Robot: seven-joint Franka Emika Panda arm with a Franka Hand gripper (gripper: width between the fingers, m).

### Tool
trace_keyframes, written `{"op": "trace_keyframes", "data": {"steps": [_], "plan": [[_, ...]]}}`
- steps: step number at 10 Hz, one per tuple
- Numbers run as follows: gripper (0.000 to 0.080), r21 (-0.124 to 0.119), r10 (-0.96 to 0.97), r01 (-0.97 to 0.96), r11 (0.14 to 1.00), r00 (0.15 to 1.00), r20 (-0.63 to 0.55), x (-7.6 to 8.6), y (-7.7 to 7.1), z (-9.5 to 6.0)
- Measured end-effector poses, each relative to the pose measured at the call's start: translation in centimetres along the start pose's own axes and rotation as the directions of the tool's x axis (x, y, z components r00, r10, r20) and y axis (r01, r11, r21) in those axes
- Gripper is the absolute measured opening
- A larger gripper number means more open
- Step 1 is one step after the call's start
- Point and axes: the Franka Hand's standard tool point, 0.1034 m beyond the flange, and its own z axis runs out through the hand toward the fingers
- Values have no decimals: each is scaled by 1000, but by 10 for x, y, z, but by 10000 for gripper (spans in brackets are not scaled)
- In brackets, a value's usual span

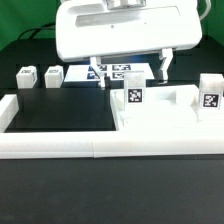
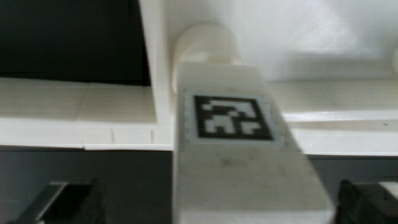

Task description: Assemble square table

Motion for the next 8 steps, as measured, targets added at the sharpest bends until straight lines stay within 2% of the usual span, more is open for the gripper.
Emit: {"op": "trace_keyframes", "data": {"steps": [2, 4, 6, 7, 8], "plan": [[649, 53, 23, -31, 998, 988, 151, 4, -6, 1], [649, 85, 24, -47, 995, 968, 251, 6, -8, 1], [649, 81, 25, -46, 996, 969, 246, 7, -5, 4], [526, 81, 25, -47, 996, 969, 246, 7, -5, 4], [526, 81, 25, -47, 996, 969, 246, 7, -5, 4]]}}
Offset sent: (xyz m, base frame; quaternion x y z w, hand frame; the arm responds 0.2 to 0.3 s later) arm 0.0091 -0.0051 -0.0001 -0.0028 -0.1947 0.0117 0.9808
